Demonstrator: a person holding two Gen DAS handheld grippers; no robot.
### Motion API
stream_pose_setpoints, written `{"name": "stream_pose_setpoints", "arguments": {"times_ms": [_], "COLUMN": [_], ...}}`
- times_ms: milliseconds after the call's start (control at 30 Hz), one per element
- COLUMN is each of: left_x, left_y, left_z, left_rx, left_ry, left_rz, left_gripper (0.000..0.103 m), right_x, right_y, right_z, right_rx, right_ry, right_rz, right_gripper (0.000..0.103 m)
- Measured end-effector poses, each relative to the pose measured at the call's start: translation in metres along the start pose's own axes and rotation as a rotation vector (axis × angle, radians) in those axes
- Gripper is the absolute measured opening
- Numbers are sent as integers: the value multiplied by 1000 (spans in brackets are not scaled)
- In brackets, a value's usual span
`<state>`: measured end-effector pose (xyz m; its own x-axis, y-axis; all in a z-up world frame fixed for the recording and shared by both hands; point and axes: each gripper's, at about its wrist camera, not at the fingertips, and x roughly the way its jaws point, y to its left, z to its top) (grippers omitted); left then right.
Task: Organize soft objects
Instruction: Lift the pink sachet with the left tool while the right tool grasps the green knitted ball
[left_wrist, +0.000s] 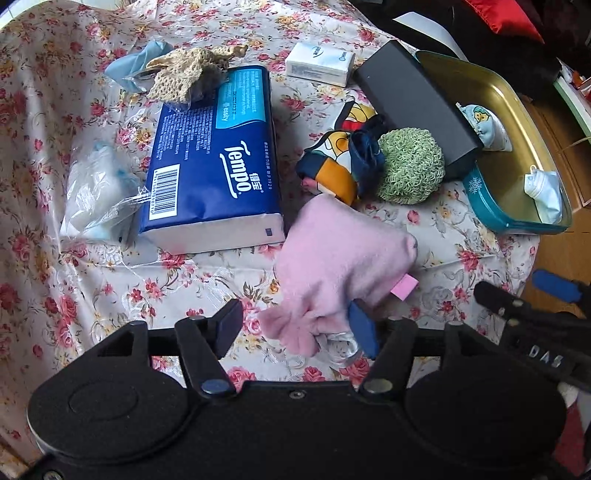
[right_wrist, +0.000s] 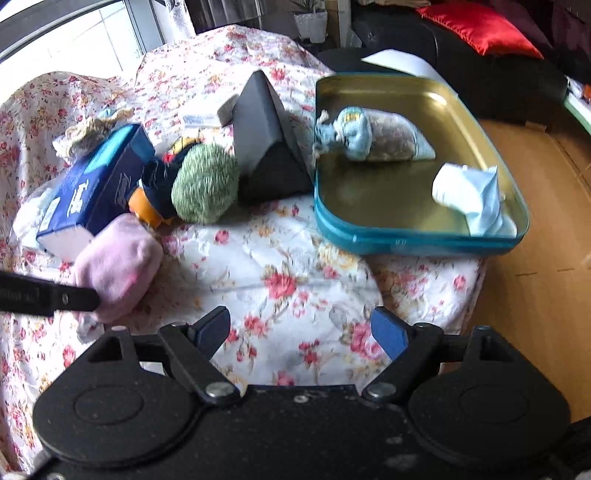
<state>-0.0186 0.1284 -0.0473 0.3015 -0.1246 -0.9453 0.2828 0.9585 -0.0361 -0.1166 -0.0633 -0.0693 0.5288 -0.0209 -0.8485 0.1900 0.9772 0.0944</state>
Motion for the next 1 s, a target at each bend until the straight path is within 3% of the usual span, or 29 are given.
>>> {"name": "stream_pose_setpoints", "arguments": {"times_ms": [167, 467, 567, 733, 867, 1000], "left_x": [7, 31, 40, 51, 59, 64], "left_y": [-3, 0, 3, 1, -12, -12], "left_z": [-2, -6, -6, -9, -10, -3], "left_rx": [9, -48, -70, -65, -17, -78], "left_ry": [-12, 40, 63, 66, 50, 69], "left_rz": [-7, -53, -52, -7, 46, 51], "left_gripper": [67, 77, 86, 101, 101, 101], "right_x": [-8, -9, -4, 12, 30, 50], "right_y": [10, 44, 58, 76, 82, 76], "right_z": [23, 62, 70, 82, 87, 96], "right_rx": [-37, -135, -198, -308, -410, -481], "right_ry": [-42, -85, -92, -81, -78, -48], "right_rz": [0, 41, 51, 100, 163, 233], "right_gripper": [83, 83, 83, 83, 82, 76]}}
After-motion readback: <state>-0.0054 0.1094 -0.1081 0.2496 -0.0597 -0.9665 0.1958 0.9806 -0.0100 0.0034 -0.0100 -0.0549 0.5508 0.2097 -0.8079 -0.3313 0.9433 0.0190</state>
